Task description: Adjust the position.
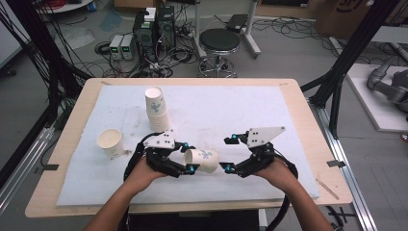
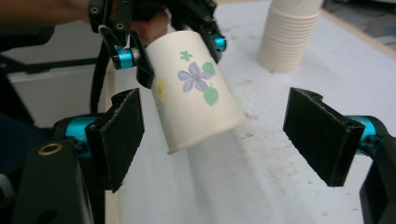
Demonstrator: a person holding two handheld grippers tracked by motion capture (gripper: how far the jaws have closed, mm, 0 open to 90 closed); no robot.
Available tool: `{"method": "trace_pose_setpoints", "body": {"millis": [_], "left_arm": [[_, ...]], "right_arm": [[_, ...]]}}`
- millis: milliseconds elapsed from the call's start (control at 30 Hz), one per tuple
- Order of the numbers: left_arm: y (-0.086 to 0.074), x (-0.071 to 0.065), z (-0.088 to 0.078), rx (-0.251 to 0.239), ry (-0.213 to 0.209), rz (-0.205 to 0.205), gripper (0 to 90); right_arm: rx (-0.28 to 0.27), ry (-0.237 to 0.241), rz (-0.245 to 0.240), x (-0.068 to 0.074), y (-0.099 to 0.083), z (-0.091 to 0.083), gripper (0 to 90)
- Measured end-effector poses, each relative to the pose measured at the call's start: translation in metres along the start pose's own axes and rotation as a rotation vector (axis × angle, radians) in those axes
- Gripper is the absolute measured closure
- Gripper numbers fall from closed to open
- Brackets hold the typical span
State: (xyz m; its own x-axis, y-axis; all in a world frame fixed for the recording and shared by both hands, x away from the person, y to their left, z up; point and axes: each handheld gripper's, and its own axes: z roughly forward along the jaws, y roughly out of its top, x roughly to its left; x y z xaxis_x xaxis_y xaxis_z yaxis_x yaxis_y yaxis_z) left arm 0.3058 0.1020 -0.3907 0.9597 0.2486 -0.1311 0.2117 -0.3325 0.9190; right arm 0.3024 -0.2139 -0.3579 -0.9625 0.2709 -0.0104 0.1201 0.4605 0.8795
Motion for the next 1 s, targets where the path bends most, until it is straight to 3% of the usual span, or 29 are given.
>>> {"method": "trace_pose_setpoints", "body": {"millis": [167,367,667,1000], "left_arm": [[-0.005,-0.001,-0.005,-0.06,0.007,-0.004,35.8],[-0.007,-0.006,-0.008,-0.136,-0.01,0.0,35.8],[-0.008,-0.009,-0.007,-0.179,-0.03,0.005,35.8],[-0.008,-0.011,-0.004,-0.196,-0.069,0.016,35.9]], "right_arm": [[-0.06,-0.059,0.015,0.004,-0.013,-0.002,19.5],[-0.135,-0.073,0.049,0.009,-0.028,-0.003,19.6],[-0.177,-0.034,0.086,0.01,-0.046,0.003,19.7],[-0.186,0.028,0.095,0.011,-0.046,0.008,19.7]]}}
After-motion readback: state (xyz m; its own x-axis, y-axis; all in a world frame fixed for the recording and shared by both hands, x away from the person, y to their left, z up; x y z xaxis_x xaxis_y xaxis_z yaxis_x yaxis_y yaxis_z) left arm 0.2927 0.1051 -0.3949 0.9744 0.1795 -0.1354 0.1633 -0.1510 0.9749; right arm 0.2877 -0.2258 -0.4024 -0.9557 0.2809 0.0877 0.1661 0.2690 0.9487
